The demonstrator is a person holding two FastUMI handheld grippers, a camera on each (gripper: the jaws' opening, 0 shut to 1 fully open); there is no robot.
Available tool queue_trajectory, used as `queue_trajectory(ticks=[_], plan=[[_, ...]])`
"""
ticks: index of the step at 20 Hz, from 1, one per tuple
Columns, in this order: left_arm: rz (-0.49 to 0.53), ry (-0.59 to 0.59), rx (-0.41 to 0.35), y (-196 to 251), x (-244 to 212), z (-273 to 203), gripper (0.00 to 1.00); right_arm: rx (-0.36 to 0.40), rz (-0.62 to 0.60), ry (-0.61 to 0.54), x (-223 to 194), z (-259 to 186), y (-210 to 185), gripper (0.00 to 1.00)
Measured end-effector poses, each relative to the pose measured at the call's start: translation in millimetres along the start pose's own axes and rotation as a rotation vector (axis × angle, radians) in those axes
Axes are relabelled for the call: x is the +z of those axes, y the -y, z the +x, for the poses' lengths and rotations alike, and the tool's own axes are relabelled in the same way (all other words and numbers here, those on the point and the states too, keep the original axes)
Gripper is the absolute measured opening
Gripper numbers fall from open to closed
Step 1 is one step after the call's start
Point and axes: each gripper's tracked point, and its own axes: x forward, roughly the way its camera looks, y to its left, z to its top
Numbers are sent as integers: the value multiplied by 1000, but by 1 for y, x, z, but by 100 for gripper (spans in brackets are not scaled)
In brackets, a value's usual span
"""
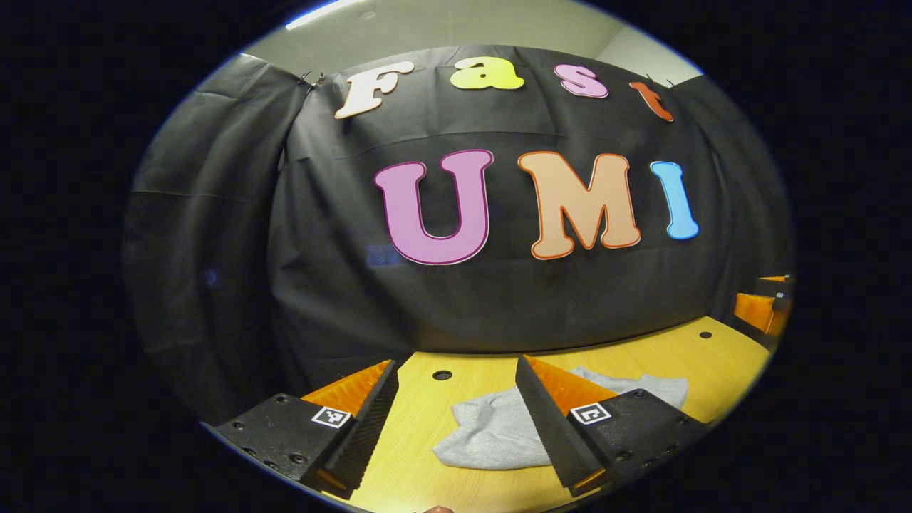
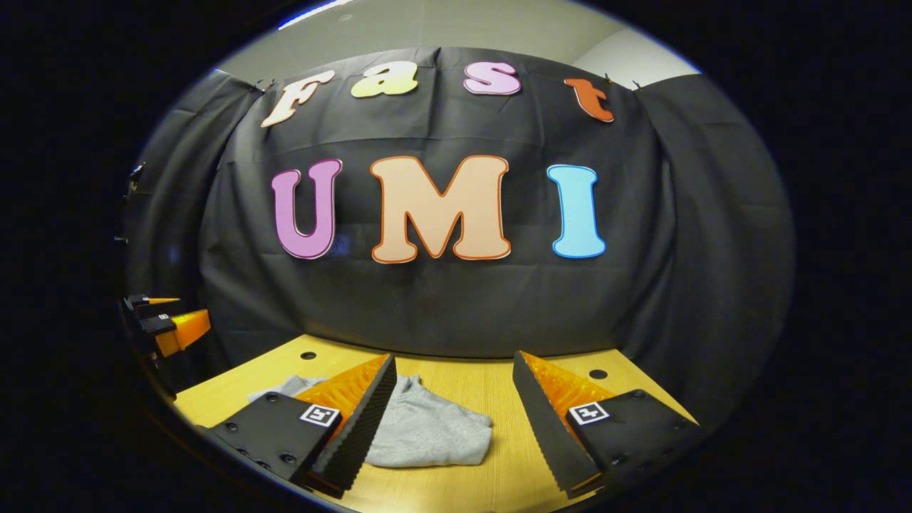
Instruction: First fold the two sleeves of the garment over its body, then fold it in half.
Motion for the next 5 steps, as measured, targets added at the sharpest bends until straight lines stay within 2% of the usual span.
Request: queue_trajectory(ticks=[1,2,3,4,5], plan=[[7,1,-1,0,1,-1,95,2,7,8,2,-3,1,100],[14,7,-1,0,1,-2,100,4,11,15,3,-3,2,100],[14,15,3,0,4,-2,95,5,12,19,5,-3,3,100],[10,20,5,1,5,-4,100,11,12,23,5,-2,2,100],[2,24,6,1,8,-5,100,17,10,27,6,-3,1,100]])
